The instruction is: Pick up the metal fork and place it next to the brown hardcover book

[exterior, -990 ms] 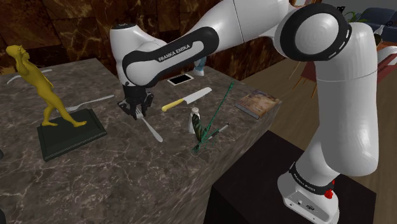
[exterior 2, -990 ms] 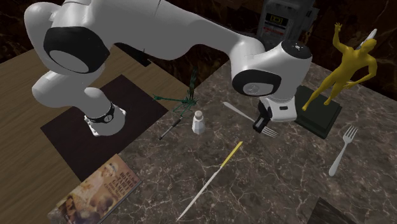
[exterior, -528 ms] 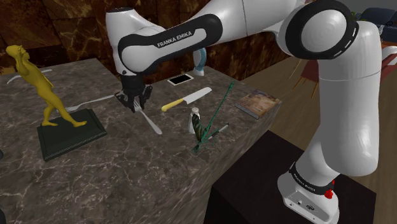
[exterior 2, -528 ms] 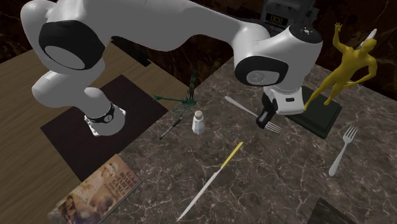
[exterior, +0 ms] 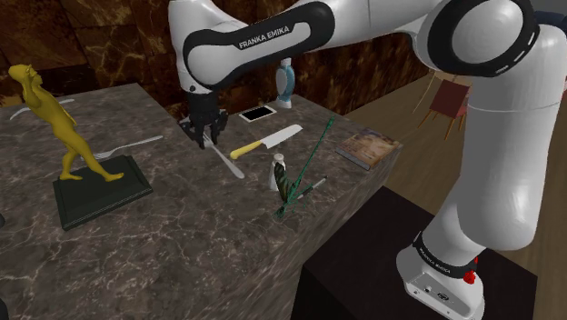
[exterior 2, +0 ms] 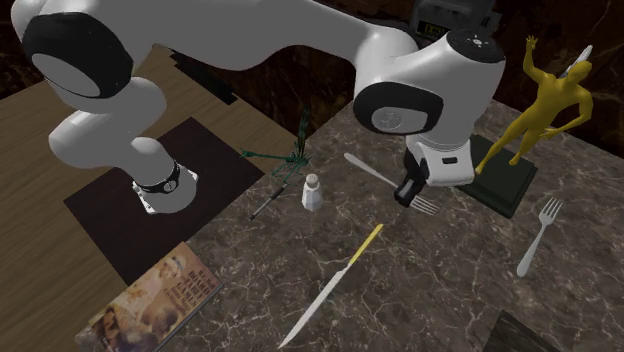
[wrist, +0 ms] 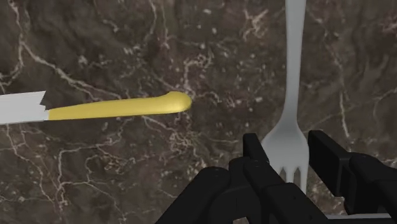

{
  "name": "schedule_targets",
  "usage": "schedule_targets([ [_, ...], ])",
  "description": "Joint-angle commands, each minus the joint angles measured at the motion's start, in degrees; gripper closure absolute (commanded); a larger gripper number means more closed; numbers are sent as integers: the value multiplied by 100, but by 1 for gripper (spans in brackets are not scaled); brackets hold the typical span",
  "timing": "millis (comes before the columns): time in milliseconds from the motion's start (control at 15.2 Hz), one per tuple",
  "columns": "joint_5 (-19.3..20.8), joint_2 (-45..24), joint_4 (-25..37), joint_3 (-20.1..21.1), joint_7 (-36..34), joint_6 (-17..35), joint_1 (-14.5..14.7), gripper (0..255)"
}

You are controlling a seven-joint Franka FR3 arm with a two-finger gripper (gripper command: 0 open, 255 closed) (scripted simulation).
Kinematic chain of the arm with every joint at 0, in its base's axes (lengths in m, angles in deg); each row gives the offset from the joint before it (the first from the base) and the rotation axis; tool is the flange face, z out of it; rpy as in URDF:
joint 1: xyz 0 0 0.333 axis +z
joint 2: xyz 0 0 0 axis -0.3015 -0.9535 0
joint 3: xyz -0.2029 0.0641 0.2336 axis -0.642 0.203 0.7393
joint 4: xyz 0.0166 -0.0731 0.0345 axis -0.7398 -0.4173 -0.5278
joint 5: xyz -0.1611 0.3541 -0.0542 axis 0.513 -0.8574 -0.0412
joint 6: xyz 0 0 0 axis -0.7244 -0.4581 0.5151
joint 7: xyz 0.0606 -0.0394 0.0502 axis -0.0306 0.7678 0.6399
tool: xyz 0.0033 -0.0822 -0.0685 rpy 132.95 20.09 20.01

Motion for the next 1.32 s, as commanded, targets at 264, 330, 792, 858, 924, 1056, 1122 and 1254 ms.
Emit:
schedule_targets([
  [264, -360, 769, -1062, -119, 787, 372, -655, 255],
  [330, -417, 877, -1203, -150, 927, 417, -753, 255],
  [792, -760, 1492, -1977, -445, 1946, 636, -1370, 255],
  [858, -800, 1559, -2059, -497, 2094, 656, -1450, 255],
  [924, -837, 1620, -2134, -551, 2242, 673, -1530, 255],
  [1056, -904, 1728, -2263, -665, 2537, 701, -1682, 255],
  [1122, -934, 1773, -2318, -724, 2685, 711, -1758, 255],
  [1254, -986, 1849, -2407, -844, 2978, 726, -1906, 255],
])
